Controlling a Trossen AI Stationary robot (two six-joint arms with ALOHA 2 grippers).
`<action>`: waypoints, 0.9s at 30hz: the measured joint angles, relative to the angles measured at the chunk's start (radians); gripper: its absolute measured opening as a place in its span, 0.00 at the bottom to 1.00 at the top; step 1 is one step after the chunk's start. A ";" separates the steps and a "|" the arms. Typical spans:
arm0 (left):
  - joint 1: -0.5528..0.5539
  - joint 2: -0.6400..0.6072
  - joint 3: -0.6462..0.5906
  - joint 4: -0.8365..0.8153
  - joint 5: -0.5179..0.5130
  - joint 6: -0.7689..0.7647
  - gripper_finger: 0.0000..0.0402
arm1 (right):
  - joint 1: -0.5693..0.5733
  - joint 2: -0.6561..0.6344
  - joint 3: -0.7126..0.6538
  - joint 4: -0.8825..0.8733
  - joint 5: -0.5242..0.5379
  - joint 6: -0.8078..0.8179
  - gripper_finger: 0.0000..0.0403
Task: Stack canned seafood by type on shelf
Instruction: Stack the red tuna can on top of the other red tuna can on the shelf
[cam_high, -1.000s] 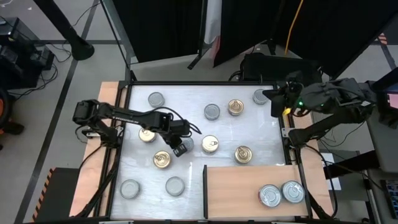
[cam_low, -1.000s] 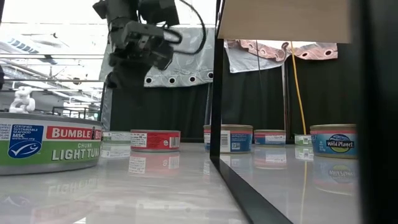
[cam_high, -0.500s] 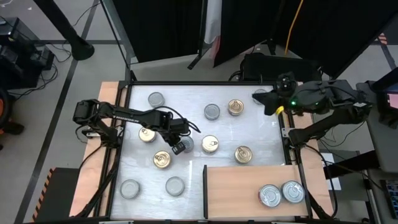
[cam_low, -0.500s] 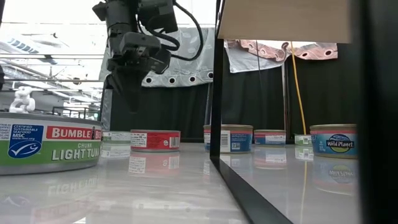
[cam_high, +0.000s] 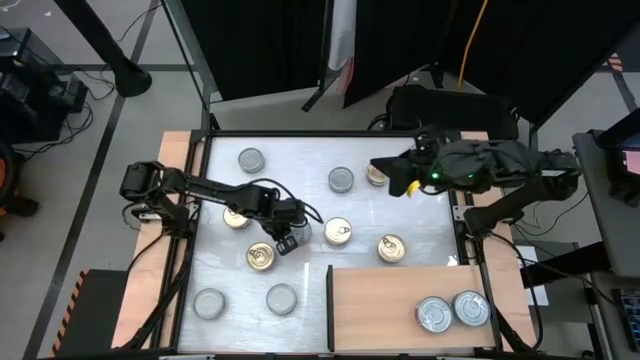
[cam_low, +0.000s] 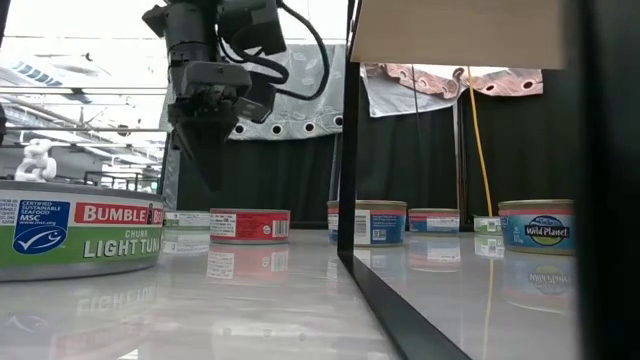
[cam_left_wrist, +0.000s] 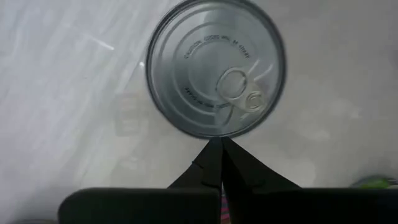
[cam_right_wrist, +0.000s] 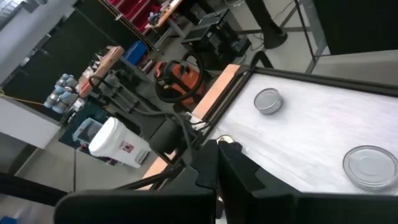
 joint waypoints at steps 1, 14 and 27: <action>-0.002 0.005 0.000 0.000 -0.005 0.000 0.01 | 0.000 0.005 0.000 0.008 -0.007 -0.001 0.01; -0.051 0.067 0.003 0.032 -0.064 0.005 0.00 | 0.000 -0.007 0.000 0.018 -0.022 -0.001 0.01; -0.090 0.071 -0.050 -0.029 -0.081 -0.065 0.00 | 0.000 -0.012 0.000 0.002 -0.022 -0.019 0.01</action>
